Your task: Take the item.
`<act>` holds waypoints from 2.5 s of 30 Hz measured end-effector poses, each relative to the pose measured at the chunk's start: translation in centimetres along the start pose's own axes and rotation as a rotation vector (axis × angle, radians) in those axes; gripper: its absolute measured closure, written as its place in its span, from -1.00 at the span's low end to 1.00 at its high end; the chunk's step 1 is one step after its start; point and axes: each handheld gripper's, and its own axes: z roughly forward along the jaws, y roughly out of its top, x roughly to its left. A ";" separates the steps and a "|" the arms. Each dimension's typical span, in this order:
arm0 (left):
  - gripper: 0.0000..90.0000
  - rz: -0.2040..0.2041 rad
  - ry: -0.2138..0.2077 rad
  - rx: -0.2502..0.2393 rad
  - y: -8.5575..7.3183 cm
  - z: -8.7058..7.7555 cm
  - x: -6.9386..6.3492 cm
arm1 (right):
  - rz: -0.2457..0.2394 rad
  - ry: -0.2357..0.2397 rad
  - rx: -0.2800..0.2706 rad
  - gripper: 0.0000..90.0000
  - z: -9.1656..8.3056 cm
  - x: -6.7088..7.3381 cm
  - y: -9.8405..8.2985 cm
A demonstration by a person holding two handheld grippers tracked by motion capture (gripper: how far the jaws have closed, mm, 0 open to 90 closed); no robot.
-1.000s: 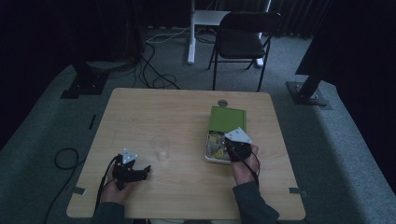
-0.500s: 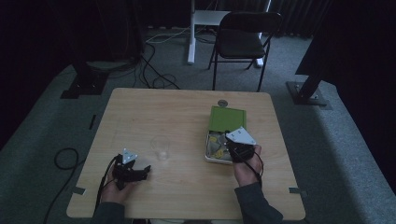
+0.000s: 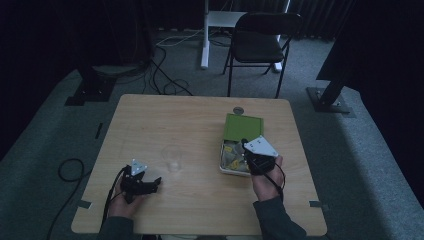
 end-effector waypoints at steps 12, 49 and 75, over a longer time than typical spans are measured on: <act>-0.65 0.001 0.000 0.001 0.0 0.0 0.0 | -0.009 0.023 -0.022 1.00 -1.0 0.3 0.4; -0.65 -0.003 0.000 -0.003 0.0 0.0 0.0 | -0.090 0.126 -0.099 1.00 -3.1 4.1 3.1; -0.65 0.003 0.001 0.001 0.0 0.0 0.0 | -0.086 0.175 -0.110 1.00 -1.1 5.3 4.6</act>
